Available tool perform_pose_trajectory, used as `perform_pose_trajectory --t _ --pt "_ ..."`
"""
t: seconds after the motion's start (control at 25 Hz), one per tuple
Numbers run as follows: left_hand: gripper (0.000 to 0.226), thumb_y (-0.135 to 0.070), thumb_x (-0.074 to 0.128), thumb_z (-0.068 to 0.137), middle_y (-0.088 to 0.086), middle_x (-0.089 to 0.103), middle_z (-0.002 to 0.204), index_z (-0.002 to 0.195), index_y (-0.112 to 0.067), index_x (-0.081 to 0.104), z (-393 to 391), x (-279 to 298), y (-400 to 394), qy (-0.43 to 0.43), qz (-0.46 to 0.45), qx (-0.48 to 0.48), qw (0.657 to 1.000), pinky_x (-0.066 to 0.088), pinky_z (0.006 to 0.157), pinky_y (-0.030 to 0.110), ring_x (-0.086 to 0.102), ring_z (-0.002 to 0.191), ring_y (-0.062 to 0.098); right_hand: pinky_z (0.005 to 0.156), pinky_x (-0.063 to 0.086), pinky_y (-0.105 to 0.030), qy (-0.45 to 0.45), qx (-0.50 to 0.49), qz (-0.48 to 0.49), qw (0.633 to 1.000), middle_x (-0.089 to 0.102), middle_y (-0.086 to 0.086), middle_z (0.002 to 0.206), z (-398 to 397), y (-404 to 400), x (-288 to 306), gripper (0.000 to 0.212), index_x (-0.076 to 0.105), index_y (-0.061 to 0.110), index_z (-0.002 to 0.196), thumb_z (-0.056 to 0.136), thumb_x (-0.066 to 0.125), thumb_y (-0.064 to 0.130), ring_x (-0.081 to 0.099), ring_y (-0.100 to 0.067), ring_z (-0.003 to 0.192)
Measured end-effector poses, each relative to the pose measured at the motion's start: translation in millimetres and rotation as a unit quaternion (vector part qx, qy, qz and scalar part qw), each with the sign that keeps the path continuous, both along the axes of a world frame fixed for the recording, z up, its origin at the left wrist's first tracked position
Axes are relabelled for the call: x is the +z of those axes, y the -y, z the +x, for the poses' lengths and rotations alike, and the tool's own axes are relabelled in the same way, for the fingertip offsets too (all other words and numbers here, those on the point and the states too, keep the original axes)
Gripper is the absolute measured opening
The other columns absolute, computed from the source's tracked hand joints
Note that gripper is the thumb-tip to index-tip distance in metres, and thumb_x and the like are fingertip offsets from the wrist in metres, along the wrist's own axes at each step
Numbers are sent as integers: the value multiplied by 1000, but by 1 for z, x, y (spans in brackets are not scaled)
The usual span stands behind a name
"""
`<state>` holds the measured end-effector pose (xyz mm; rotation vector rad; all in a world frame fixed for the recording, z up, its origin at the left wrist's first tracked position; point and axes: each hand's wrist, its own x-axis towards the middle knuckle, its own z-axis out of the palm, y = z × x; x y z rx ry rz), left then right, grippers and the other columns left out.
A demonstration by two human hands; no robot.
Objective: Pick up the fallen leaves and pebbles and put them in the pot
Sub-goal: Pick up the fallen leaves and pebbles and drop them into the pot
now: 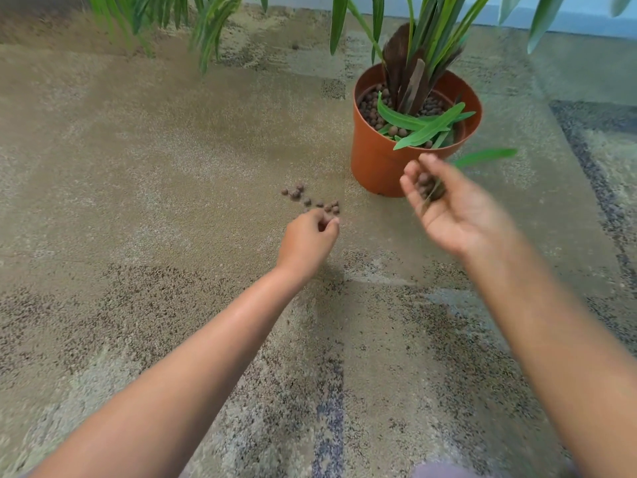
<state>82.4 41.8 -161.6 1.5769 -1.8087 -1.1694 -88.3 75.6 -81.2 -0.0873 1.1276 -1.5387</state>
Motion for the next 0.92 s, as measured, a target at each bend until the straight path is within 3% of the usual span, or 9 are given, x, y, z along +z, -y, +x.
perform_pose_trajectory --t 0.12,0.28,0.4,0.56,0.64,0.72,0.8,0.88,0.92 --pt "23 -26 49 92 1 59 71 83 -8 60 -3 2 2 -14 28 -3 1000 49 66 34 57 69 22 69 59 -30 13 -36 -16 999 66 -12 78 -19 29 27 7 59 -1 88 86 60 6 69 -17 73" --pt "20 -23 48 91 5 62 81 85 -9 60 -9 7 3 -30 41 -4 999 51 73 39 63 81 28 106 38 -42 19 -26 25 999 36 -20 141 -32 64 44 46 38 -5 125 88 58 12 45 -31 124" --pt "18 -23 48 91 8 63 84 84 -10 58 -9 7 4 -42 49 4 998 51 75 41 64 82 30 107 26 -55 -8 76 33 997 40 -29 137 -29 74 53 53 33 2 135 89 55 16 52 -46 102" --pt "21 -22 45 93 4 61 79 73 -21 52 -1 3 6 -53 67 23 996 52 74 43 56 71 22 111 18 -57 1 44 -4 999 13 -26 152 -33 77 56 79 9 5 146 86 59 13 24 -48 134" --pt "23 -22 45 93 1 59 75 71 -24 50 2 -1 8 -59 77 33 995 52 76 45 55 69 20 106 33 -50 9 35 -46 998 25 -27 147 -39 70 55 72 19 0 143 85 60 11 36 -44 130" --pt "23 -20 45 93 -1 58 73 71 -24 50 5 -7 11 -63 76 44 994 52 74 44 55 69 19 81 57 -37 -85 -28 -52 995 57 -18 115 -50 58 44 37 47 0 120 87 57 11 66 -27 97" --pt "20 -21 45 92 -1 58 73 73 -22 52 8 -15 12 -47 63 41 996 50 70 40 55 70 20 52 51 -25 -258 -156 15 953 59 -3 84 -59 39 17 15 51 6 103 90 48 11 60 -9 60" --pt "15 -24 48 92 1 58 82 80 -16 54 10 -26 10 38 6 11 999 50 70 38 55 73 18 56 48 -26 -498 -154 142 842 56 -4 90 -70 18 -26 21 49 8 112 91 44 11 53 -10 67" --pt "13 -26 50 91 2 57 90 87 -15 55 12 -33 8 96 -29 -4 995 50 72 34 55 77 16 66 50 -29 -594 -72 191 778 56 -8 102 -74 10 -48 30 47 9 120 90 46 7 55 -13 79"
